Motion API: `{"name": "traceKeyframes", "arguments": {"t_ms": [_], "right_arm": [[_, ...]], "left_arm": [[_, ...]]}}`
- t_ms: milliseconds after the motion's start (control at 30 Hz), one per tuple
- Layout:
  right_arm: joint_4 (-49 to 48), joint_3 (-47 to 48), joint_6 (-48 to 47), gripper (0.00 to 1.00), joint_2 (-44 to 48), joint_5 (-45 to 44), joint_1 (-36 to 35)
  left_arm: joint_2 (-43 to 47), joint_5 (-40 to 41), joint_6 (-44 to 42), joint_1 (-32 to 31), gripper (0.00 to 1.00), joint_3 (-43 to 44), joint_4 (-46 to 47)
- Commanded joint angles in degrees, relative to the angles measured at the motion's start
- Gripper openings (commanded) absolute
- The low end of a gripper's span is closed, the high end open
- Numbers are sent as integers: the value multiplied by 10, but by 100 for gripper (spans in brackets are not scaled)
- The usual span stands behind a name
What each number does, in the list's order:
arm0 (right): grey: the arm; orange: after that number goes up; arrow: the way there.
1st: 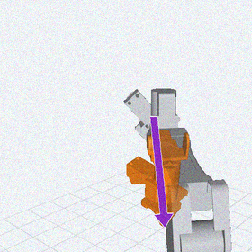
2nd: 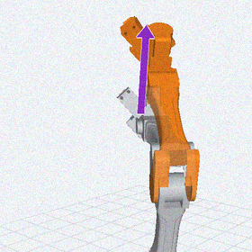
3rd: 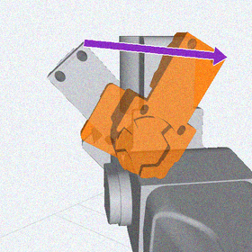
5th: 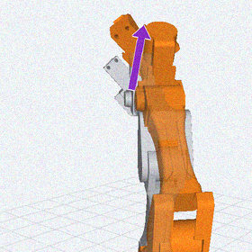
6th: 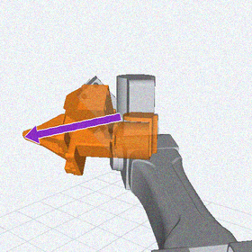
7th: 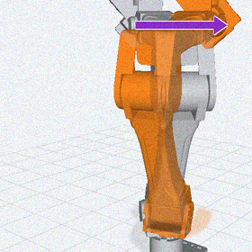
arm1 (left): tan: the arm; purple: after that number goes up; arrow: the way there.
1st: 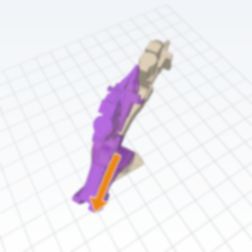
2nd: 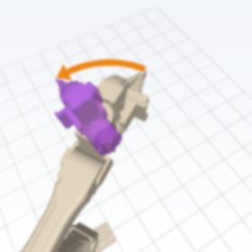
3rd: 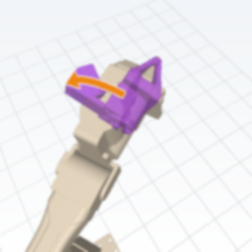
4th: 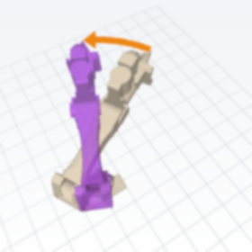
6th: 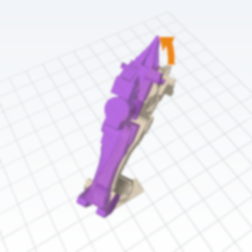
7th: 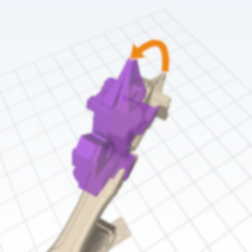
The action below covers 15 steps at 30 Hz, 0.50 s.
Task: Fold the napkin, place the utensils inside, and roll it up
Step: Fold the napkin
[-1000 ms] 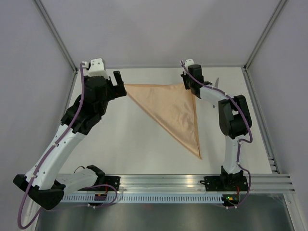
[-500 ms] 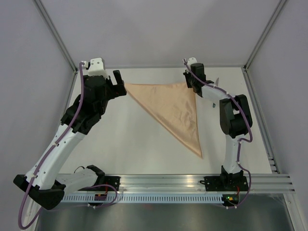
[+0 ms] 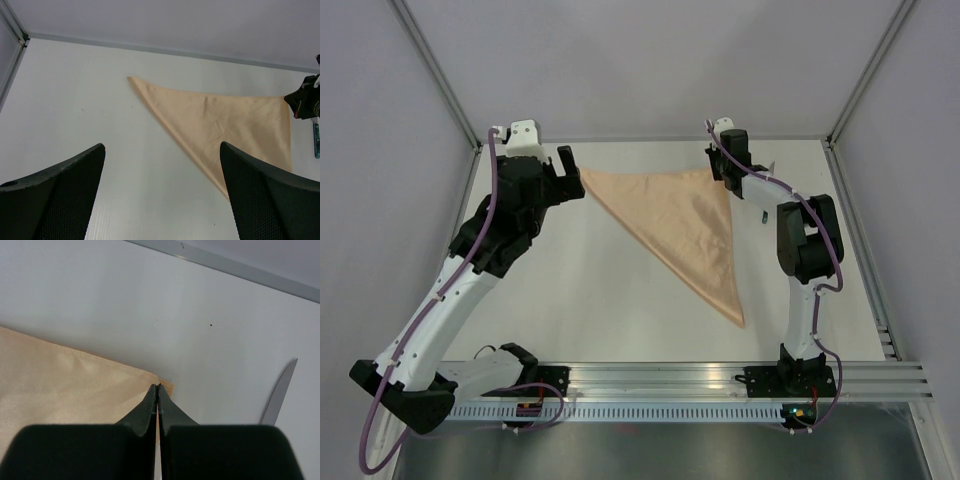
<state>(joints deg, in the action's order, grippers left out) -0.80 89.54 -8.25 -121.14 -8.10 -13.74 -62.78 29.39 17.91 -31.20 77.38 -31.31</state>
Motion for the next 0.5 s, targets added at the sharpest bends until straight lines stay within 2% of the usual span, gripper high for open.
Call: {"name": "traceKeyframes", "arguments": {"t_ms": [0, 233, 367, 467], "right_arm": [[-1, 17, 0, 0, -11, -17, 5], [5, 20, 2, 1, -23, -19, 5], [6, 22, 0, 20, -29, -29, 6], [6, 27, 0, 29, -33, -36, 7]], "left_arm": [[-2, -12, -7, 4, 100, 2, 17], [-6, -14, -4, 5, 100, -1, 16], [-6, -15, -2, 5, 100, -6, 17], [-6, -15, -2, 5, 100, -10, 19]]}}
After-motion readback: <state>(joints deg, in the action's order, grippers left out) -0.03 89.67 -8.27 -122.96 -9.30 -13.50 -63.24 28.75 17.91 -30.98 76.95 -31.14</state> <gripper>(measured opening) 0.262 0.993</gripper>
